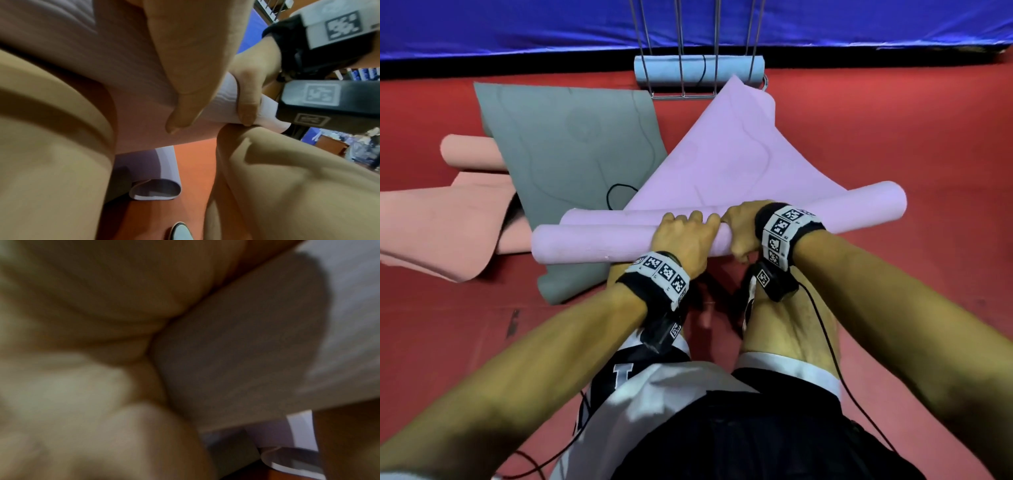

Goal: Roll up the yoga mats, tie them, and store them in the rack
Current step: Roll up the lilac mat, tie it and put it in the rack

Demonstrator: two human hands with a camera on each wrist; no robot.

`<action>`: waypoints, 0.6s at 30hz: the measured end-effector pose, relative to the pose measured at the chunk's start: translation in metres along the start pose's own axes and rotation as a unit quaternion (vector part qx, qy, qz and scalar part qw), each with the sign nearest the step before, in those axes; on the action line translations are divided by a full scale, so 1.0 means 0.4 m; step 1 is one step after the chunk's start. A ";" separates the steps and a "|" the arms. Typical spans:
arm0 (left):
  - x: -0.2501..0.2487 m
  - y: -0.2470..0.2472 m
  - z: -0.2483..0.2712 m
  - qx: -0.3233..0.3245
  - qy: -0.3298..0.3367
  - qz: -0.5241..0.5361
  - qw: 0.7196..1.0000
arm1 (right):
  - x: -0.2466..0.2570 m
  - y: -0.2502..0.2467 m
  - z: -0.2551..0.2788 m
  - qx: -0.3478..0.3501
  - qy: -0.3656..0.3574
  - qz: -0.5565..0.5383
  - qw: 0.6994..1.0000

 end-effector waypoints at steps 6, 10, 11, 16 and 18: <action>0.015 -0.010 -0.037 0.021 0.018 0.020 0.999 | -0.032 0.043 0.007 -0.169 -0.020 -0.029 0.985; 0.037 -0.030 -0.071 0.069 0.014 0.079 0.994 | -0.029 0.053 0.028 -0.219 0.022 0.012 0.975; 0.043 -0.028 -0.075 0.090 0.016 0.091 0.992 | -0.029 0.053 0.030 -0.221 0.030 0.005 0.975; 0.055 -0.022 -0.070 0.102 0.009 0.105 0.989 | -0.016 0.027 0.016 -0.198 0.027 -0.002 0.980; 0.046 -0.017 -0.053 0.038 -0.007 0.079 0.996 | -0.021 0.011 0.006 -0.176 0.020 0.001 0.984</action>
Point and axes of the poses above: each hand's wrist, its own z-axis away from the middle knuckle, its own y-axis out of the palm, x = y × z, the point moved 3 cm from there along -z, towards the middle knuckle, and after that the axes turned 1 degree about -x, right-handed, at the moved point
